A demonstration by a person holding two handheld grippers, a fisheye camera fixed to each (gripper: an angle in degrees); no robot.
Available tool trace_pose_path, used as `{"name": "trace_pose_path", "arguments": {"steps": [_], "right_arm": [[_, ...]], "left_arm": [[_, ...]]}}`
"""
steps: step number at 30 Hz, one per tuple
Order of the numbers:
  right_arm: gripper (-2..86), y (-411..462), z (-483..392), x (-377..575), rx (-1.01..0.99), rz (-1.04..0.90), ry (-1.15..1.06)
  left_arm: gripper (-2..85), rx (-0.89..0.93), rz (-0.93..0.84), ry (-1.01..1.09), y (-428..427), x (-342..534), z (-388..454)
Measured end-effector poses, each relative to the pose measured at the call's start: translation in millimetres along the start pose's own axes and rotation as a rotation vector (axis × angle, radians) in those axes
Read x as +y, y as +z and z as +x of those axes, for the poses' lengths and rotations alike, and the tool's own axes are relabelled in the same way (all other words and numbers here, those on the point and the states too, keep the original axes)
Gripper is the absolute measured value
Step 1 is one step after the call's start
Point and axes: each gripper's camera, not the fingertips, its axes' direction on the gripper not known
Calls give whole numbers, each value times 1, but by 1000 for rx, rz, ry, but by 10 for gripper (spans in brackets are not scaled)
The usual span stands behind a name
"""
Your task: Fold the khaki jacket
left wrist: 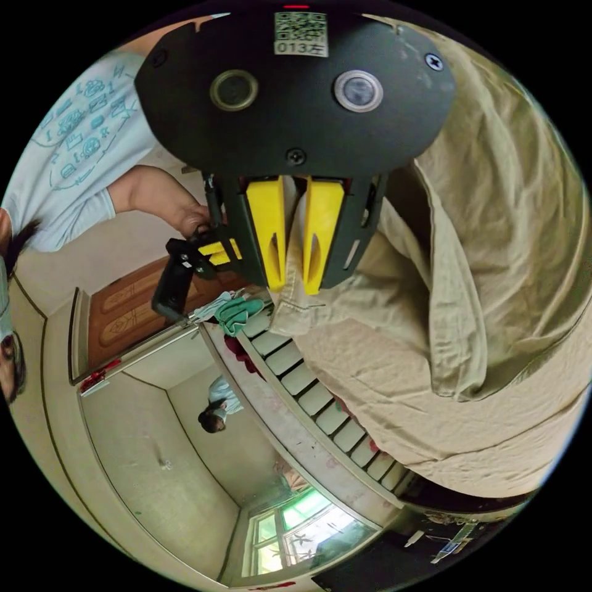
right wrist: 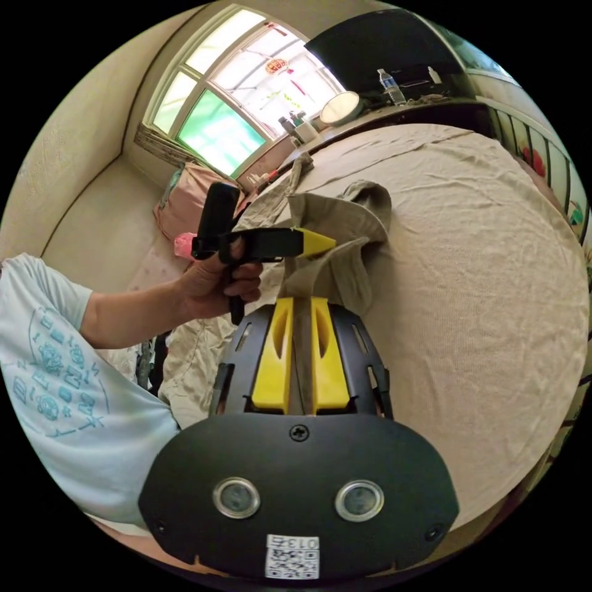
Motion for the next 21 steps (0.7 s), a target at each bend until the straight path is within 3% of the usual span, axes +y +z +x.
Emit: {"name": "trace_pose_path", "arguments": {"steps": [1, 4, 6, 8, 14, 18, 21], "right_arm": [[18, -5, -4, -2, 44, 1, -23], [13, -27, -16, -14, 438, -51, -56], [15, -40, -6, -17, 824, -109, 33], [25, -48, 8, -12, 911, -131, 98], [87, -39, 5, 30, 581, -200, 168], [81, -11, -16, 55, 397, -282, 211], [23, 13, -32, 56, 502, -345, 142]], "left_arm": [[53, -9, -13, 8, 5, -8, 3], [59, -30, -32, 6, 20, -30, 9], [95, -23, -58, -14, 36, -44, 11], [135, -25, -199, -38, 67, -63, 13], [139, -33, -305, 66, 57, -92, 21], [136, -50, -305, 53, 28, -109, 6], [145, 10, -453, 30, 57, -115, 3]]}}
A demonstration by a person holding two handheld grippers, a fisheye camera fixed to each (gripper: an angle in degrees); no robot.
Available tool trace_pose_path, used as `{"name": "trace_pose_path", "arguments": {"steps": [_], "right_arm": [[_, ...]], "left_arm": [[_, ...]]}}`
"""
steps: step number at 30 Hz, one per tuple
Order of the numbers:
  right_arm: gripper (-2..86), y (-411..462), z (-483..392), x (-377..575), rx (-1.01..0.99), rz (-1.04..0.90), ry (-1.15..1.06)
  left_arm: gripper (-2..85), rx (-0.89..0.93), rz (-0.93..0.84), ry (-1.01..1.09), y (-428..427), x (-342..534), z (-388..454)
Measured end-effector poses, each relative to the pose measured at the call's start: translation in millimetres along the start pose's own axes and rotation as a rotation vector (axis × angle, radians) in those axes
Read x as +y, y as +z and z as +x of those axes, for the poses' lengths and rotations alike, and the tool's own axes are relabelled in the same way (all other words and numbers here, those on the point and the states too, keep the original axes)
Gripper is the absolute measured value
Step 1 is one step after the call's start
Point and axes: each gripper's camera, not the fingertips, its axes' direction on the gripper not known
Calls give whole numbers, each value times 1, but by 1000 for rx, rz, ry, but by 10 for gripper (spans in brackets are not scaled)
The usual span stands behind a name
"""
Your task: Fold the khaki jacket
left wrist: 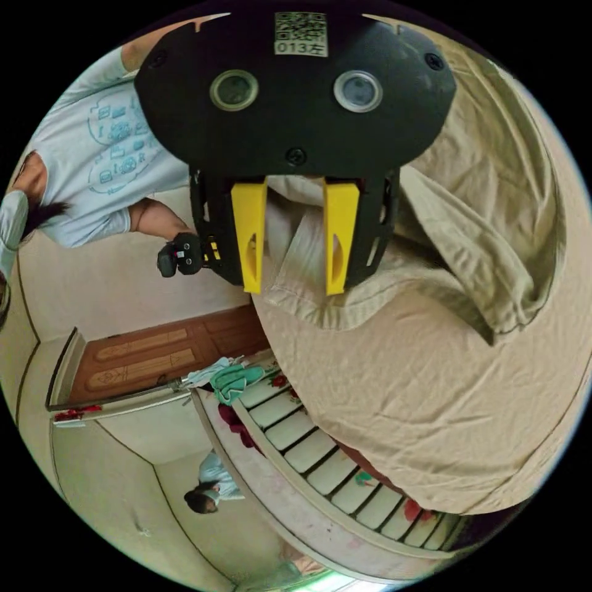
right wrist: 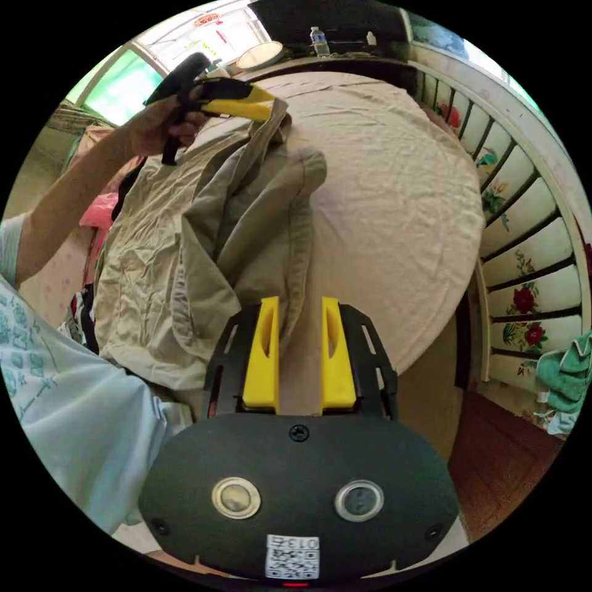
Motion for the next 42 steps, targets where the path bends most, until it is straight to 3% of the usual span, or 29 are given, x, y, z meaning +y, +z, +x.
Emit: {"name": "trace_pose_path", "arguments": {"steps": [3, 6, 9, 13, 17, 20, 24, 27, 30, 32, 34, 36, 39, 42], "right_arm": [[13, 3, -12, -11, 78, -92, -52], [11, -3, -15, -8, 148, -163, -66], [14, -3, 1, 9, 73, -283, 7], [35, -17, 27, 25, 113, -267, 109], [73, -66, 48, -7, 136, 125, 143], [106, -57, 46, -67, -3, 263, 56], [108, -4, 34, -150, -142, 191, -38], [46, 29, 26, -180, -201, 55, -77], [31, 13, 4, -166, -117, 137, -177], [30, 4, -15, -146, -2, 207, -240], [30, 8, -19, -130, 79, 243, -194], [27, 20, 0, -118, 135, 226, -30], [38, 12, 27, -101, 208, 207, 141], [90, -19, 15, -78, 100, 307, 70]], "left_arm": [[169, 32, -49, 28, 42, -14, 14], [167, 171, 33, -2, 61, -18, 17], [157, 130, 71, -2, 50, -15, 12], [167, -174, 139, 44, -2, -13, 13], [189, -475, 221, -35, -46, -20, 3], [192, -543, 163, -112, -48, -34, -16], [129, -570, 25, -128, -26, -50, -25], [90, -588, -14, -129, -24, -51, -22], [83, -595, 170, -78, -44, -29, 0], [90, -575, 452, 19, -67, 3, 22], [96, -492, 609, -10, -77, 18, 13], [100, -355, 611, -97, -79, 17, -12], [113, -420, 573, -127, -84, 11, -22], [128, -422, 556, -110, -97, 4, -12]]}}
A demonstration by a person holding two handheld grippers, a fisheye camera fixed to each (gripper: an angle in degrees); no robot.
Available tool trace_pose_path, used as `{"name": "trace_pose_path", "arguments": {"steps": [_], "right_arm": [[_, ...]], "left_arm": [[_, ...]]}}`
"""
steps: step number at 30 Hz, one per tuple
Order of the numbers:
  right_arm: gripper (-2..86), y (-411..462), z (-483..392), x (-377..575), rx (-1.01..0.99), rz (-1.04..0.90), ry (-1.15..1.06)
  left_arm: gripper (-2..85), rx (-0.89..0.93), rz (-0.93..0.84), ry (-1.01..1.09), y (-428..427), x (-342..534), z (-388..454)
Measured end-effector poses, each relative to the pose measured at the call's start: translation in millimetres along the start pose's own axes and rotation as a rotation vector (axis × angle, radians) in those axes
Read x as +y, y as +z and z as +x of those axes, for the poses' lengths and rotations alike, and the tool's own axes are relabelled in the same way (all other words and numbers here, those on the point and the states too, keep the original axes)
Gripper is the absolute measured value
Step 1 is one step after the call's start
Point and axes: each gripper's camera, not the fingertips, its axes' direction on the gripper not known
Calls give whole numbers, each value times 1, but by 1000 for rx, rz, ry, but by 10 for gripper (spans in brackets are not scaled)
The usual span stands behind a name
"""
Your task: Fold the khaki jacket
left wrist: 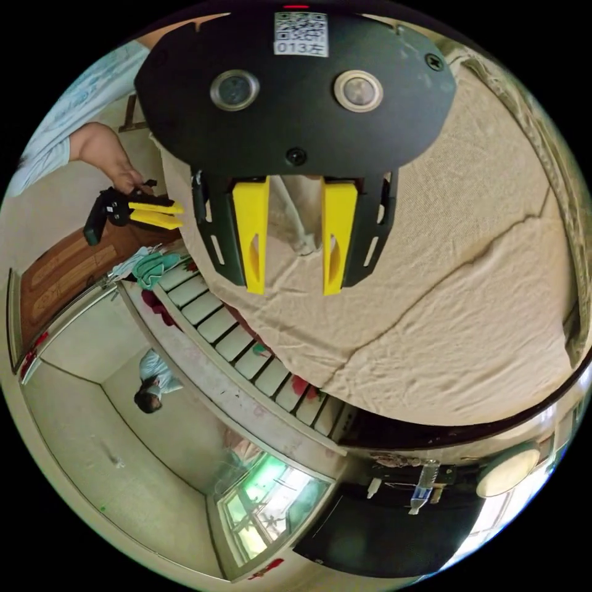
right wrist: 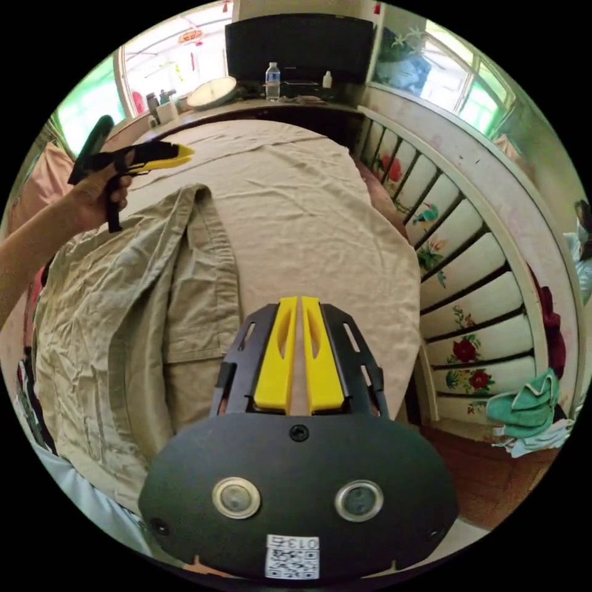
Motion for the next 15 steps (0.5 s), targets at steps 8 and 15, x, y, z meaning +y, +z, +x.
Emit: {"name": "trace_pose_path", "arguments": {"steps": [8, 15], "right_arm": [[101, -52, -160, 103, -216, -94, -632], [16, -35, -161, 138, 43, -238, -602]], "left_arm": [[186, -49, -256, 107, 7, 76, 68], [135, -59, -310, 89, 40, 92, 95]]}}
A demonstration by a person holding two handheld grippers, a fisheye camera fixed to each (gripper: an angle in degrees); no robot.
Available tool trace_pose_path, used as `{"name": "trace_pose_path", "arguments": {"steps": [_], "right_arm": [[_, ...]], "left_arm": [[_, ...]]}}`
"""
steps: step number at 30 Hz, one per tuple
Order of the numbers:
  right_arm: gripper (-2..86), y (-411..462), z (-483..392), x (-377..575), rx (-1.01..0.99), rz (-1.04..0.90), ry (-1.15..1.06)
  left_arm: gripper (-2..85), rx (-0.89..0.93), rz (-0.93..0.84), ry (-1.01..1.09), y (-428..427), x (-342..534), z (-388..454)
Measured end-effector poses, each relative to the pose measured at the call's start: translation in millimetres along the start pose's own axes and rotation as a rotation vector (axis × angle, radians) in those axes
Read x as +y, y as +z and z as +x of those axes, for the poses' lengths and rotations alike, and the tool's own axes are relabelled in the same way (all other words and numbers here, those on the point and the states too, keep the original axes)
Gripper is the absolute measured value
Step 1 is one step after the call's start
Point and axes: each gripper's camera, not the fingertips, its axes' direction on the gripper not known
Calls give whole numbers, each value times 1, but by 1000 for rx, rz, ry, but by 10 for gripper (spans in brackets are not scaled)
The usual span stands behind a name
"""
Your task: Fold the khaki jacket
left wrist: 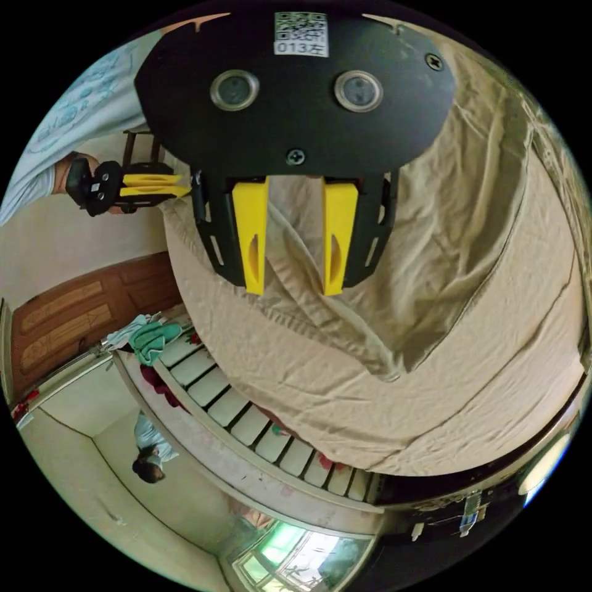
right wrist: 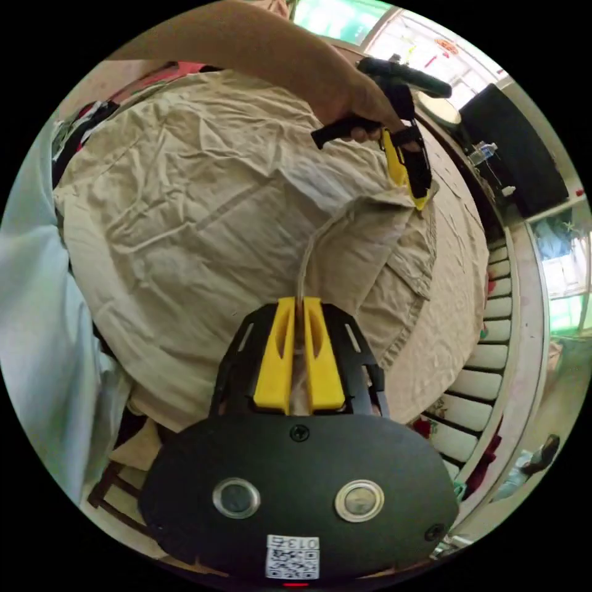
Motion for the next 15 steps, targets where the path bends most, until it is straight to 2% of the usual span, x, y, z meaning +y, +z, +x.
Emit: {"name": "trace_pose_path", "arguments": {"steps": [2, 4, 6, 7, 9, 10, 13, 15], "right_arm": [[13, -8, 34, 14, -61, 28, 174], [12, -9, 75, 38, -153, 61, 378], [10, 6, 129, 88, -328, 113, 679], [10, 12, 141, 103, -393, 136, 753], [6, 34, 172, 164, -662, 278, 1006], [5, 34, 175, 177, -692, 326, 1042], [3, 12, 172, 214, -611, 452, 1131], [2, -18, 147, 195, -426, 390, 967]], "left_arm": [[135, 47, 72, 33, -10, -24, 12], [138, 100, 61, 19, -7, -45, 11], [144, 174, 7, -12, 1, -62, 5], [146, 217, -12, 2, 5, -69, 4], [149, 278, -42, -39, 5, -71, -3], [148, 314, -33, -51, -1, -69, -6], [143, 216, 10, -25, -28, -47, 0], [139, 147, -8, 47, -39, -25, 18]]}}
